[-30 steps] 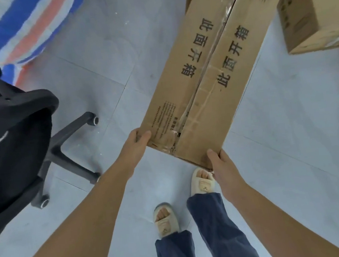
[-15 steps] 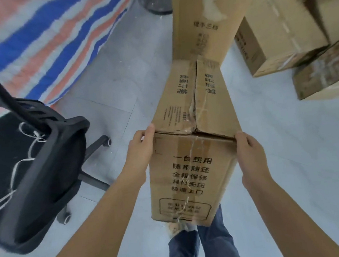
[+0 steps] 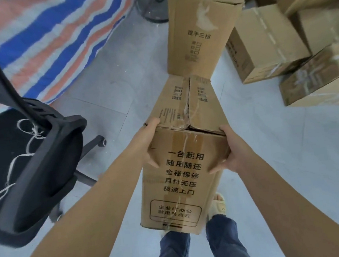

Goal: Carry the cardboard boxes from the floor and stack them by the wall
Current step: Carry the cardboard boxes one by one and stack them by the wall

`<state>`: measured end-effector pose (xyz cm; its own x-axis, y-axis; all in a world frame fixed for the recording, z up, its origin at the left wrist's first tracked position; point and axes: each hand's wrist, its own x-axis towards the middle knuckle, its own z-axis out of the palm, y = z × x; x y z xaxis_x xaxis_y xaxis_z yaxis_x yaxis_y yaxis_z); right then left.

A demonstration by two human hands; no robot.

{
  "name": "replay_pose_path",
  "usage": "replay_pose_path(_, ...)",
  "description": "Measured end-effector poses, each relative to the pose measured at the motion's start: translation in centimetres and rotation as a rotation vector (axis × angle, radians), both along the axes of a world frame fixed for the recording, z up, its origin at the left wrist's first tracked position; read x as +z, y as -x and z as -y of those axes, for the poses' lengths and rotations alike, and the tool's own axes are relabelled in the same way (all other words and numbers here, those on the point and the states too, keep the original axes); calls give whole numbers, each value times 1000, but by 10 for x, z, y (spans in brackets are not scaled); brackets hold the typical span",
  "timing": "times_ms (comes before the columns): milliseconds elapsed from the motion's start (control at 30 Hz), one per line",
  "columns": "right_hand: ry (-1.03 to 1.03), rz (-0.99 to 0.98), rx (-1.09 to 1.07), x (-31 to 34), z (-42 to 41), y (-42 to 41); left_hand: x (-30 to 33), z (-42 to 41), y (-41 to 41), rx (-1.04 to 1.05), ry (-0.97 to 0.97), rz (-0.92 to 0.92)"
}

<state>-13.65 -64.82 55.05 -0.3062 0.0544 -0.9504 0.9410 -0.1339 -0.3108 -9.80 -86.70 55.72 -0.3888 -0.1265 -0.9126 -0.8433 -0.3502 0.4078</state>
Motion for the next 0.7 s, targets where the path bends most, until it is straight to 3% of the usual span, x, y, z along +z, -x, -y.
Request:
replay_pose_path(333,22,-22,215,9,-64,-23,16,-71,-63,217,24,-25)
replay_pose_path(533,111,-86,478,40,-126,-47,39,-156,-127,406,192,-51)
replay_pose_path(700,113,-139,655,63,-175,-77,65,-220,-188,530,134,-56)
